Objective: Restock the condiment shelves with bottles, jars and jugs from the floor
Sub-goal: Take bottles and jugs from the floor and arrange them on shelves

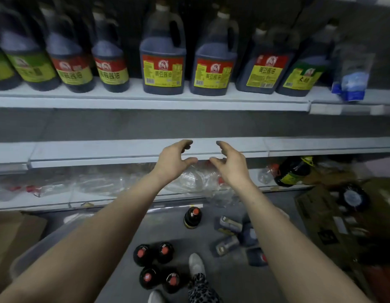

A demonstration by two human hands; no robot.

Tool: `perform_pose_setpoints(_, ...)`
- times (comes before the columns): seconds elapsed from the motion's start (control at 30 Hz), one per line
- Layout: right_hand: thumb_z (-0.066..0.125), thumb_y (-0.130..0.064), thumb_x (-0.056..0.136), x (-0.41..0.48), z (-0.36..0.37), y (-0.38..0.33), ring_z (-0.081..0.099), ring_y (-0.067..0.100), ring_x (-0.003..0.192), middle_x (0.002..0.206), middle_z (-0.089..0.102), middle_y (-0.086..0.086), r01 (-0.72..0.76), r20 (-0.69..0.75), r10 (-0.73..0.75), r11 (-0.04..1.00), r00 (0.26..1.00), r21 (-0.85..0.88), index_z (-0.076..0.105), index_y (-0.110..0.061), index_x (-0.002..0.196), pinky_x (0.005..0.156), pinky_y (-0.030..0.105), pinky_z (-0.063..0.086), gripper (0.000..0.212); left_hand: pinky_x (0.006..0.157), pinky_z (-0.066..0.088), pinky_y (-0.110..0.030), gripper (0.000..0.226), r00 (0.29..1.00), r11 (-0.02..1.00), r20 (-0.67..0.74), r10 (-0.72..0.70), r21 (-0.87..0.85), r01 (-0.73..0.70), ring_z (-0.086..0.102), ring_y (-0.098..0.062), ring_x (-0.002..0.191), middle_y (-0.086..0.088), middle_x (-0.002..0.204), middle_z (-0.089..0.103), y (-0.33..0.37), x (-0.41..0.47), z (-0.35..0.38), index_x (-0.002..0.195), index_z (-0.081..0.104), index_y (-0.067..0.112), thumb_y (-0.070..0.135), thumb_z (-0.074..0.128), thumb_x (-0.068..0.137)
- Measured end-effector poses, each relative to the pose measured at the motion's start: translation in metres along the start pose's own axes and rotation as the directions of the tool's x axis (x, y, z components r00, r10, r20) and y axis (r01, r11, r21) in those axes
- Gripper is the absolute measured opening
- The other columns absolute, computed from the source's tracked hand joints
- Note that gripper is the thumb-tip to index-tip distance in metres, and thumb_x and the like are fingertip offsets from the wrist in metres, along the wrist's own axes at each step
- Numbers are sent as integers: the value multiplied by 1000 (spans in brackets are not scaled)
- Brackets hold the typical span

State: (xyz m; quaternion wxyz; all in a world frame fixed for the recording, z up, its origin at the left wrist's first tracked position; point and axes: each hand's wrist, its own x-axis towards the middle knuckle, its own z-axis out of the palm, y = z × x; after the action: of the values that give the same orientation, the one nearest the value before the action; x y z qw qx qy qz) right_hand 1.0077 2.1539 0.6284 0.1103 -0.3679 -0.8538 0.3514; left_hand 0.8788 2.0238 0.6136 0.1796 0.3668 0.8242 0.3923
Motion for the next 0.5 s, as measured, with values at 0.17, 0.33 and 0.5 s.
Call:
perform_pose_setpoints(0.17, 70, -18, 93, -18, -18, 44, 59, 23, 123, 136, 62, 6, -22, 21, 23, 999, 1000, -27, 51, -17, 144, 107, 34, 45, 54, 105, 45, -35, 62, 996, 1000, 91, 10, 6, -10, 58, -20, 123, -5, 134, 62, 12, -11, 43, 140, 51, 14, 26, 76, 85)
perform_pose_setpoints(0.33, 71, -17, 92, -24, -33, 95, 62, 27, 116, 125, 67, 11, -60, 88, 63, 998, 994, -33, 53, -19, 143, 102, 38, 48, 53, 104, 45, -33, 64, 988, 1000, 155, 9, 20, -12, 57, -19, 124, -3, 136, 61, 24, -16, 93, 142, 50, 17, 28, 76, 85)
perform_pose_setpoints(0.5, 71, -10, 92, -26, -54, 166, 56, 24, 128, 137, 61, 8, -77, 182, 74, 997, 981, 8, 56, -15, 141, 108, 40, 45, 52, 99, 43, -25, 65, 981, 998, 184, -63, -17, 68, 55, -18, 125, -4, 136, 60, 41, -22, 159, 142, 49, 15, 26, 77, 84)
